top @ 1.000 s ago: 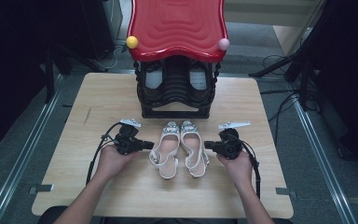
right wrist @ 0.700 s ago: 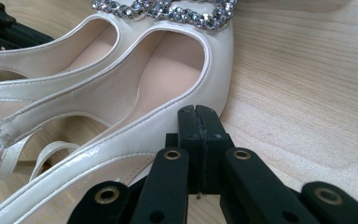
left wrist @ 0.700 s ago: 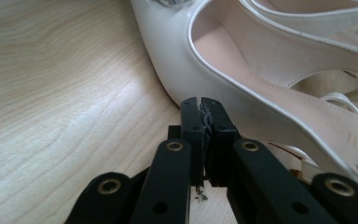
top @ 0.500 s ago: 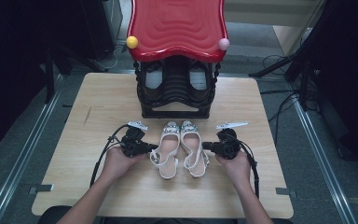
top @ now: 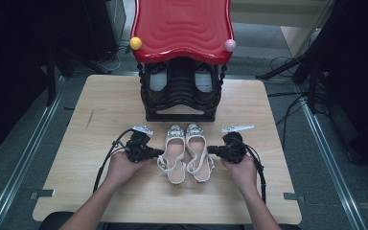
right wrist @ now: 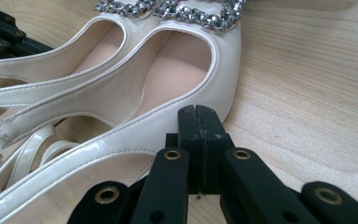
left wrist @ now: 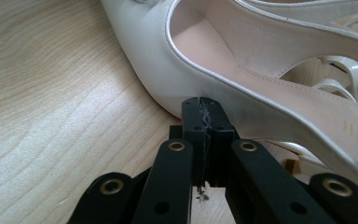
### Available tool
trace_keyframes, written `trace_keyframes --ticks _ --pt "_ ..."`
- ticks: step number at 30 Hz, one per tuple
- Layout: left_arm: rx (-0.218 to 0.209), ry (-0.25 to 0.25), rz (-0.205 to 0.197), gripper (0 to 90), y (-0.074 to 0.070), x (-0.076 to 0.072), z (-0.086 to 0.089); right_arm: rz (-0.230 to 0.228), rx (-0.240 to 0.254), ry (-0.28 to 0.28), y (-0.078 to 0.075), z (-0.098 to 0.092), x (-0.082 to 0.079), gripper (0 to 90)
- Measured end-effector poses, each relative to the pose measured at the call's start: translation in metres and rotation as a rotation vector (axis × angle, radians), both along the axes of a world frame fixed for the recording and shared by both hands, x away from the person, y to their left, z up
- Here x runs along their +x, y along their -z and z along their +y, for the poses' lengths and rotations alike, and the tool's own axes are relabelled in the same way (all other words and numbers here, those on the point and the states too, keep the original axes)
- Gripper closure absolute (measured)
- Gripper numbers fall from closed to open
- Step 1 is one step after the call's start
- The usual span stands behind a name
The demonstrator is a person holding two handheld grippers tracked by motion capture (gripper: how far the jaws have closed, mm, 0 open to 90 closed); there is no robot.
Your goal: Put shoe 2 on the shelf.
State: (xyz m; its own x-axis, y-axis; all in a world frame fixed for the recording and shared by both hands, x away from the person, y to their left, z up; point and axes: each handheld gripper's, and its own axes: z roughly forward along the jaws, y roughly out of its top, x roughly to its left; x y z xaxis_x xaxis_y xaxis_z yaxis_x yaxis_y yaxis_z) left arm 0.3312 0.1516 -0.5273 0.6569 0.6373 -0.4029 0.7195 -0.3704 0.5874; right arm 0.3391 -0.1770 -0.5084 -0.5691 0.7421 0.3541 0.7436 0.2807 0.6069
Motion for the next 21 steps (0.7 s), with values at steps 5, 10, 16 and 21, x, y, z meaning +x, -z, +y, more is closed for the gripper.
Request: trace_keyframes --ticks 5,10,16,21 --pt "-0.003 0.002 0.002 89.5 0.0 -0.001 -0.002 0.004 0.003 -0.002 0.0 0.0 0.0 90.0" --pt "-0.001 0.015 0.003 89.6 0.0 -0.003 -0.006 0.011 0.005 -0.006 0.0 0.001 0.0 90.0" --pt "-0.002 0.012 0.021 90.0 0.0 -0.005 -0.009 0.01 0.005 -0.005 0.0 0.001 0.0 90.0" --pt "0.007 0.041 0.014 90.0 -0.001 -0.012 -0.015 0.01 0.004 0.003 0.0 -0.002 0.003 90.0"
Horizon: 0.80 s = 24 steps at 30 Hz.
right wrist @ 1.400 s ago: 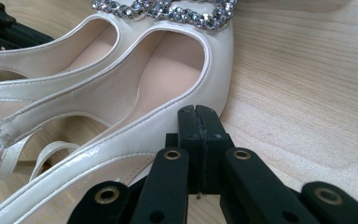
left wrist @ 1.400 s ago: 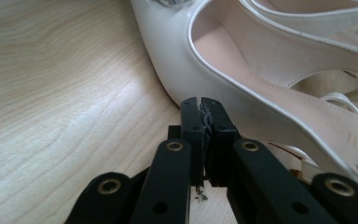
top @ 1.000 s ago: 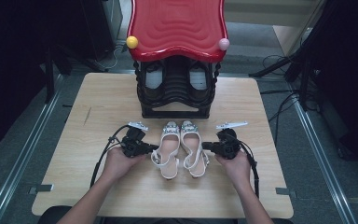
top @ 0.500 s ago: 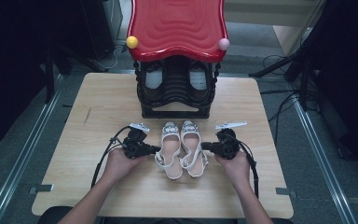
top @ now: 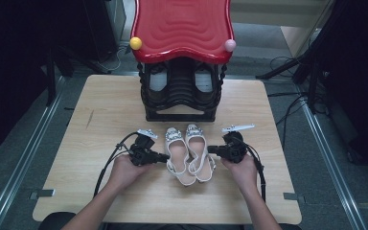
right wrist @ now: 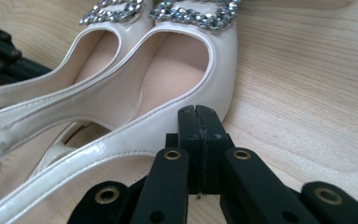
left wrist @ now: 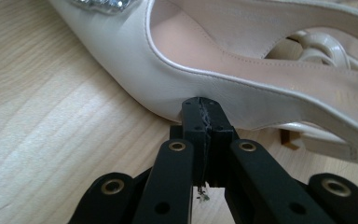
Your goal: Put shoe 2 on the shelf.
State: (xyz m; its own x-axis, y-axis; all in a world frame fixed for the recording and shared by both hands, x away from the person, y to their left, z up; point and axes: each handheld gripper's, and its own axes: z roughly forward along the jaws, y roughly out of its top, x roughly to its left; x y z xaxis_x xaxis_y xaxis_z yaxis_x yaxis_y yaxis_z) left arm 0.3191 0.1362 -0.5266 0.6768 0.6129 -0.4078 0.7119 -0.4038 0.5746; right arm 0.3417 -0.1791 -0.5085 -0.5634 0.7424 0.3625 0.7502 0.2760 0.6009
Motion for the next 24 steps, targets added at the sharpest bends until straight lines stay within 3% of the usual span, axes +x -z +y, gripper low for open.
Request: trace_keyframes --ticks 9,15,18,20,24 --pt "-0.025 0.022 0.017 90.0 0.003 -0.008 -0.008 -0.002 -0.019 0.01 -0.002 -0.004 0.004 90.0" --pt "-0.026 0.044 0.004 89.8 0.003 -0.013 -0.013 -0.004 -0.023 0.022 -0.002 -0.008 0.008 89.0" --pt "-0.051 0.061 0.028 83.4 0.002 -0.012 -0.009 -0.015 -0.036 0.024 -0.002 -0.008 0.007 87.1" --pt "-0.034 0.062 0.008 78.2 -0.001 -0.012 -0.007 -0.02 -0.037 0.02 -0.003 -0.01 0.008 85.3" --pt "-0.056 0.031 -0.009 69.5 -0.008 -0.011 0.0 -0.05 0.002 0.027 -0.009 -0.014 0.007 79.9"
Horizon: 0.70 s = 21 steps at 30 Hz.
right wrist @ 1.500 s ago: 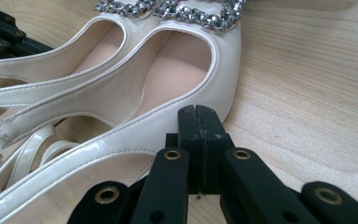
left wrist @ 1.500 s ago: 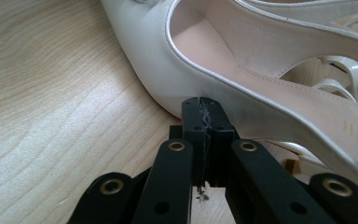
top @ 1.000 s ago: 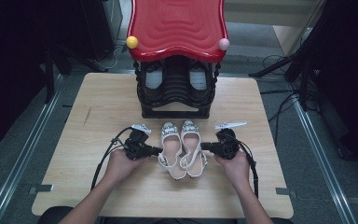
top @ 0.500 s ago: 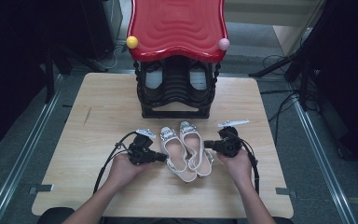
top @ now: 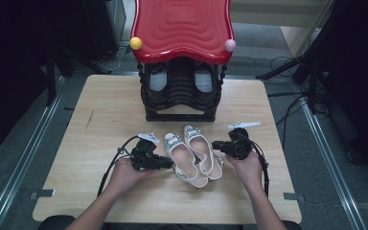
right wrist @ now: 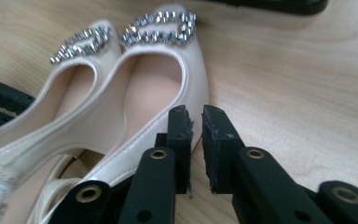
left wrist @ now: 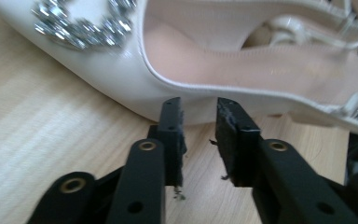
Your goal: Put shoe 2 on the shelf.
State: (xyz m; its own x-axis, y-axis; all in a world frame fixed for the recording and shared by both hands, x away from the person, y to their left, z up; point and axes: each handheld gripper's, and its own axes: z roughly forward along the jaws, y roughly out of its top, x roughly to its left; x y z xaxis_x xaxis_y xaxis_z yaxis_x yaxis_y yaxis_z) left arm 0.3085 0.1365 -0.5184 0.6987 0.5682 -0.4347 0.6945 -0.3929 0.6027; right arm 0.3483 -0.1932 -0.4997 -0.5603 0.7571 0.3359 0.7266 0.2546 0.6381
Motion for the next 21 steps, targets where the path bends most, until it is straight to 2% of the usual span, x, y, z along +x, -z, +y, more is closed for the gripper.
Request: trace_keyframes --ticks 4,7,12,19,21 --pt "0.005 -0.021 0.0 60.9 -0.003 0.003 0.008 -0.046 0.028 0.002 -0.007 -0.003 -0.004 72.2" --pt "0.022 -0.027 -0.009 56.0 -0.006 0.004 0.012 -0.084 0.019 -0.009 -0.011 -0.001 -0.006 64.1" --pt "0.023 -0.049 -0.027 50.2 -0.011 0.005 0.019 -0.085 0.033 -0.026 -0.021 0.007 -0.008 58.3" --pt "0.024 -0.079 -0.039 45.7 -0.016 0.008 0.029 -0.065 0.012 -0.072 -0.025 0.021 -0.013 55.1" --pt "0.012 -0.09 -0.035 45.0 -0.017 0.008 0.032 -0.061 0.009 -0.079 -0.027 0.025 -0.015 55.0"
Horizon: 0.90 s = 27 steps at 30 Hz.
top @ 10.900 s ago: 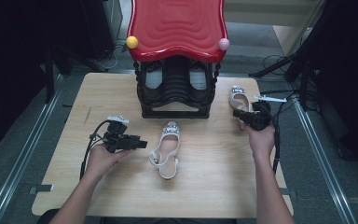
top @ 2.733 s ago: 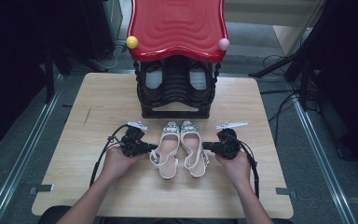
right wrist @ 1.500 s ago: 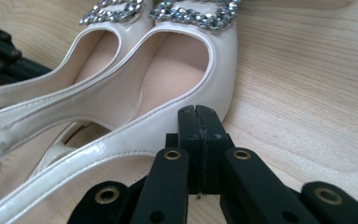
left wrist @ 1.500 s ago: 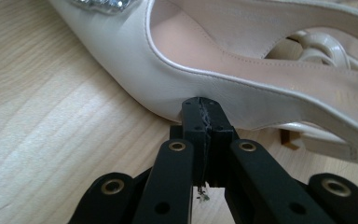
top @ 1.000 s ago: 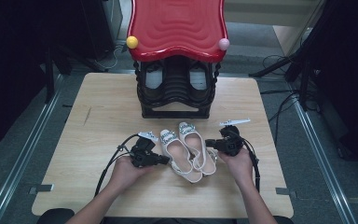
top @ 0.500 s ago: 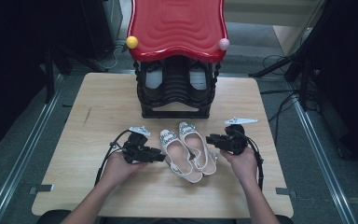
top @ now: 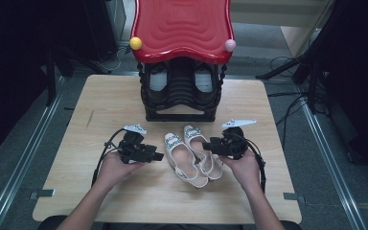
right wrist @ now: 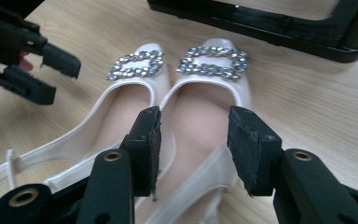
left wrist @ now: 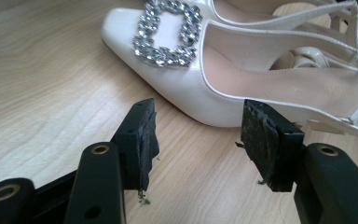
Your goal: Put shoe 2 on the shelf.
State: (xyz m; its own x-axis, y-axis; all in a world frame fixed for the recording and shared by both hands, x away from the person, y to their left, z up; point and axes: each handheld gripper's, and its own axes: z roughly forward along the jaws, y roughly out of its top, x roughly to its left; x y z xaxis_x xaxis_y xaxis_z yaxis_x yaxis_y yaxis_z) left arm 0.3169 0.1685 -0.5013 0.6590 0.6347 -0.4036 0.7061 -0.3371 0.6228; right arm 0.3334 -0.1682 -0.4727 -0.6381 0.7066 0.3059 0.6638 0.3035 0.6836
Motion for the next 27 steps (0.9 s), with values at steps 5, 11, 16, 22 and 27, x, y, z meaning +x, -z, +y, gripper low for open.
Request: trace_keyframes --ticks 5,11,16,22,27 --pt "0.011 -0.016 -0.011 44.4 -0.003 0.001 0.005 0.0 -0.003 -0.016 -0.004 0.007 -0.003 54.9" --pt "0.009 -0.016 -0.01 44.3 -0.002 0.001 0.005 0.006 -0.018 -0.04 -0.005 0.02 -0.005 55.5" --pt "0.009 -0.018 -0.013 44.3 -0.003 0.001 0.005 0.006 -0.034 -0.064 -0.004 0.031 -0.005 56.0" --pt "0.004 -0.024 -0.013 44.5 -0.002 0.002 0.006 0.028 -0.056 -0.077 -0.002 0.042 -0.003 56.2" --pt "0.0 -0.026 -0.01 44.6 -0.002 0.003 0.007 0.059 -0.105 -0.095 0.002 0.05 -0.001 56.0"
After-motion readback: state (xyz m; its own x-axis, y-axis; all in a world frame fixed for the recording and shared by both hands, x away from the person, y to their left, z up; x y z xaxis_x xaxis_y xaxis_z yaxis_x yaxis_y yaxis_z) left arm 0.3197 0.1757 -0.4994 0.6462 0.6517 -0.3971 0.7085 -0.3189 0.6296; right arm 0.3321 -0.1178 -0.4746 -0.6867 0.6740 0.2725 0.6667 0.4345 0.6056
